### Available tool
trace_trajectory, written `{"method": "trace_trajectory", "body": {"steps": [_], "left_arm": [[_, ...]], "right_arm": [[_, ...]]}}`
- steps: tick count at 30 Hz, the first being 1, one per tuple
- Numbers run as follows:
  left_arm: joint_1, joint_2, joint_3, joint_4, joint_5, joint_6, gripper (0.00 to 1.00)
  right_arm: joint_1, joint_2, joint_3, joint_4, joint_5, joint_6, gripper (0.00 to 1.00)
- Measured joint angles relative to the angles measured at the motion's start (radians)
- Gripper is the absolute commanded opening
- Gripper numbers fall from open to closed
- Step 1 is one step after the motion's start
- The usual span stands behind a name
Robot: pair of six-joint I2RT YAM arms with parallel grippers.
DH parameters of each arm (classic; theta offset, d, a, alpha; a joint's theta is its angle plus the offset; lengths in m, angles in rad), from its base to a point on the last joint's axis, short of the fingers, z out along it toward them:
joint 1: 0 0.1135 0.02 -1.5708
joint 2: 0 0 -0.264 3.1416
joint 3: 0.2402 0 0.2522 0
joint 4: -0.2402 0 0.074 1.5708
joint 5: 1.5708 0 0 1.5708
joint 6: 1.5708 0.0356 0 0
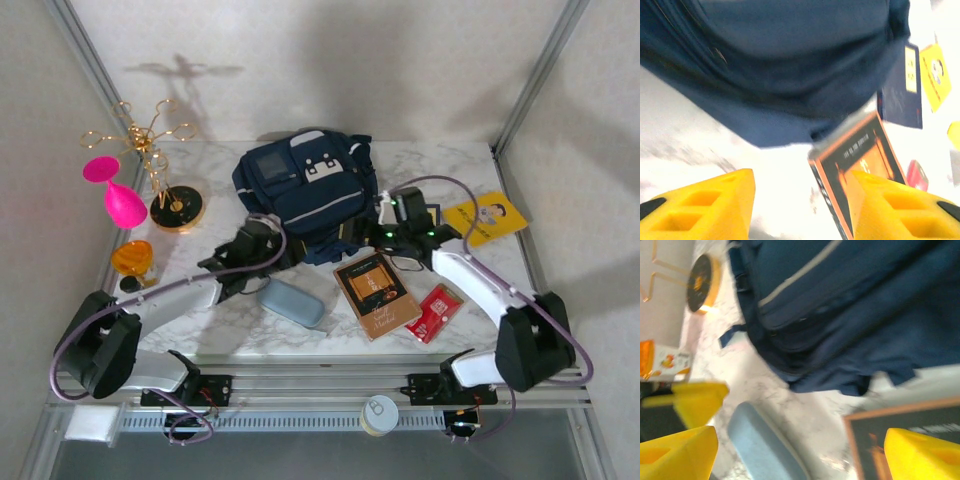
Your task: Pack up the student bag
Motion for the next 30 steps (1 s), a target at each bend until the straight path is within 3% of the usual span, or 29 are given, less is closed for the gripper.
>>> {"method": "trace_trajectory", "body": {"steps": [5, 9, 17, 30], "left_arm": [[-0.189, 0.002, -0.033, 0.035, -0.050, -0.147, 0.56], [-0.255, 0.075, 0.005, 0.071, -0.056, -0.207, 0.56], [-0.305, 0.302, 0.131, 0.113, -0.055, -0.243, 0.60], [-0.274, 0.512, 0.271, 0.150, -0.071, -0.229, 0.61]], "right_arm": [[-0.075, -0.064, -0.099, -0.145, 0.118, 0.009, 0.91], [-0.101, -0.070, -0.170, -0.201, 0.161, 0.015, 0.94], [-0.176, -0.037, -0.242, -0.186, 0.189, 0.010, 0.98], [-0.150, -0.021, -0.312, -0.116, 0.073, 0.016, 0.99]]}}
